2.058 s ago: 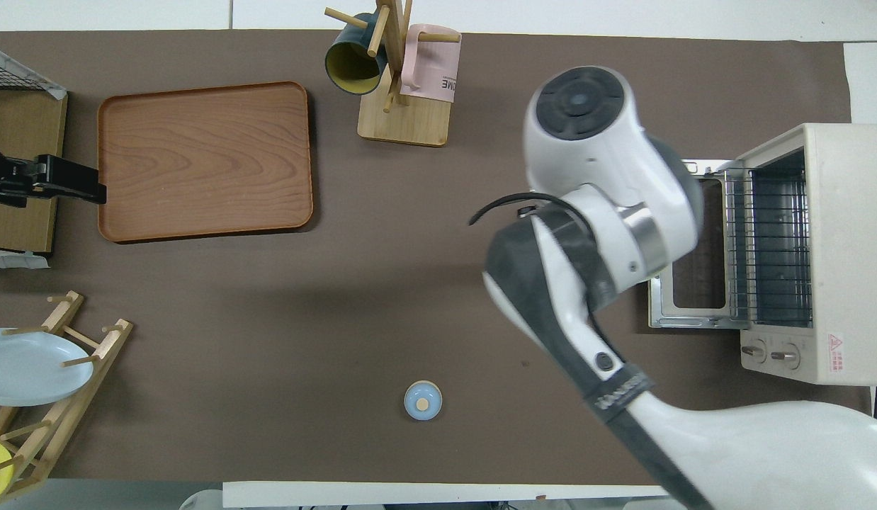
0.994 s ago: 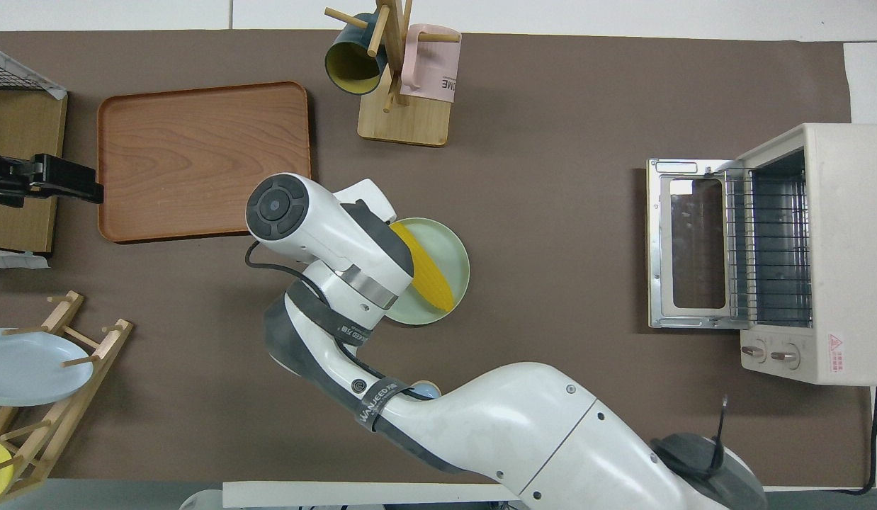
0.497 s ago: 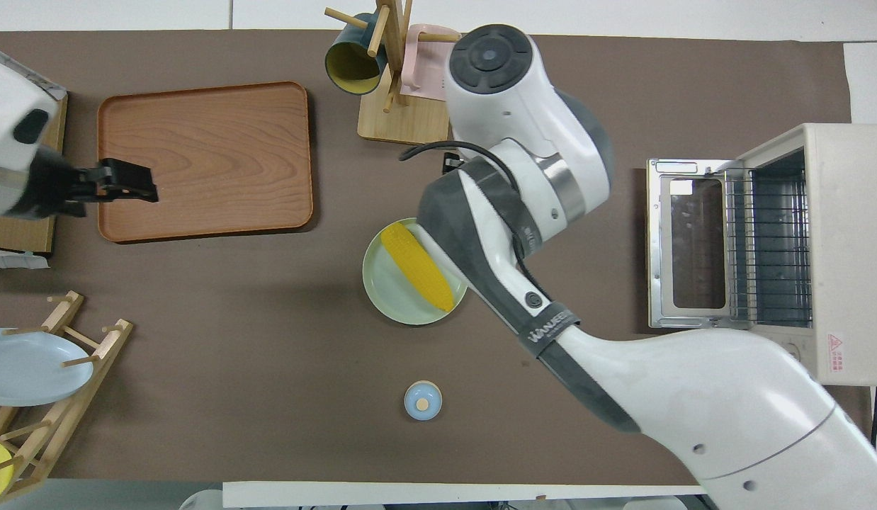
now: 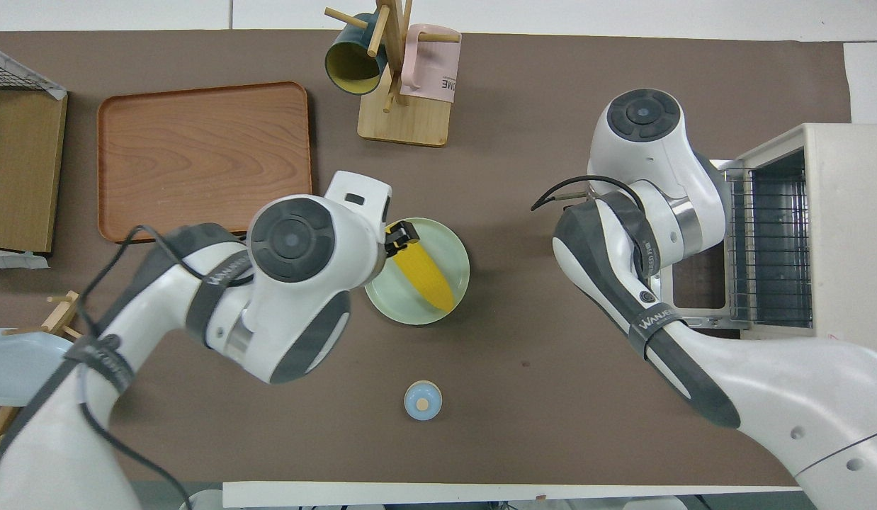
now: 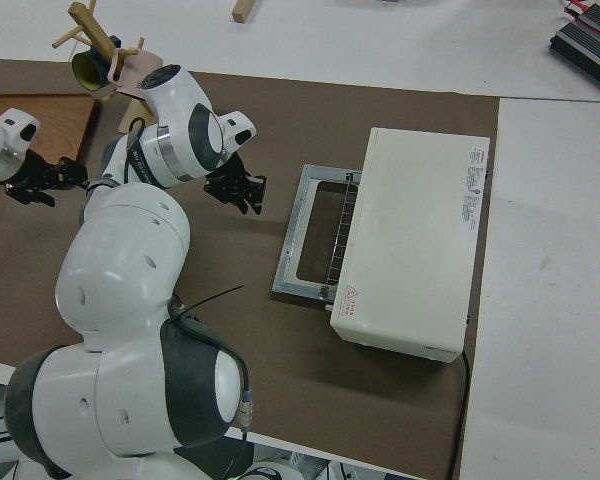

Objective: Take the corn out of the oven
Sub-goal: 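Set the plate on the table while the left gripper reaches the corn, then lift the corn with the left gripper while the right gripper withdraws, then lower the yellow corn onto the wooden tray with the left gripper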

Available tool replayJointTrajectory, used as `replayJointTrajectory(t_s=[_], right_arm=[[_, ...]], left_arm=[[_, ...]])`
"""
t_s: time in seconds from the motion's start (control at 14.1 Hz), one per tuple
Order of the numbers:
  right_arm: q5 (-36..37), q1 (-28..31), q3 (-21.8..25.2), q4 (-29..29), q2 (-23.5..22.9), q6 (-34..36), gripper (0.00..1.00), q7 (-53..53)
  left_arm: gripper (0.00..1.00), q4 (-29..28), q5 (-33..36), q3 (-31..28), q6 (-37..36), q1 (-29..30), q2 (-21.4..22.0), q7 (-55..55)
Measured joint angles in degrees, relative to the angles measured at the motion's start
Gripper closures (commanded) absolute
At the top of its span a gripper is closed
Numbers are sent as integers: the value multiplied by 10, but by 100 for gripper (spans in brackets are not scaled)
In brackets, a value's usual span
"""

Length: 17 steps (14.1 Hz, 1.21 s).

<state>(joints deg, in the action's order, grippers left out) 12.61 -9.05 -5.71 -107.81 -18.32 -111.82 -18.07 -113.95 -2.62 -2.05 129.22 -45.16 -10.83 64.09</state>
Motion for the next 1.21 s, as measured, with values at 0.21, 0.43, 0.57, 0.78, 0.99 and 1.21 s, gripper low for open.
replayJointTrajectory(t_s=[0.21, 0.43, 0.57, 0.78, 0.99, 1.21], right_arm=[[29, 17, 0, -61, 13, -65, 100, 6], [70, 29, 0, -76, 14, -78, 100, 27], [95, 29, -2, -77, 16, -75, 100, 32], [109, 26, -9, -61, 18, -40, 100, 62], [109, 27, -13, -4, 23, 48, 100, 124], [102, 52, -13, 24, 61, 104, 99, 200]], left_arm=[[98, 36, 0, -2, 22, -16, -89, 21], [100, 66, 2, -6, 15, -16, -118, 46], [100, 106, 26, -15, -33, -12, -117, 48], [99, 138, 60, -25, -69, 62, -104, -70], [100, 137, 59, -26, -49, 198, -108, -314], [0, 136, 47, -26, -7, 291, -131, -510]])
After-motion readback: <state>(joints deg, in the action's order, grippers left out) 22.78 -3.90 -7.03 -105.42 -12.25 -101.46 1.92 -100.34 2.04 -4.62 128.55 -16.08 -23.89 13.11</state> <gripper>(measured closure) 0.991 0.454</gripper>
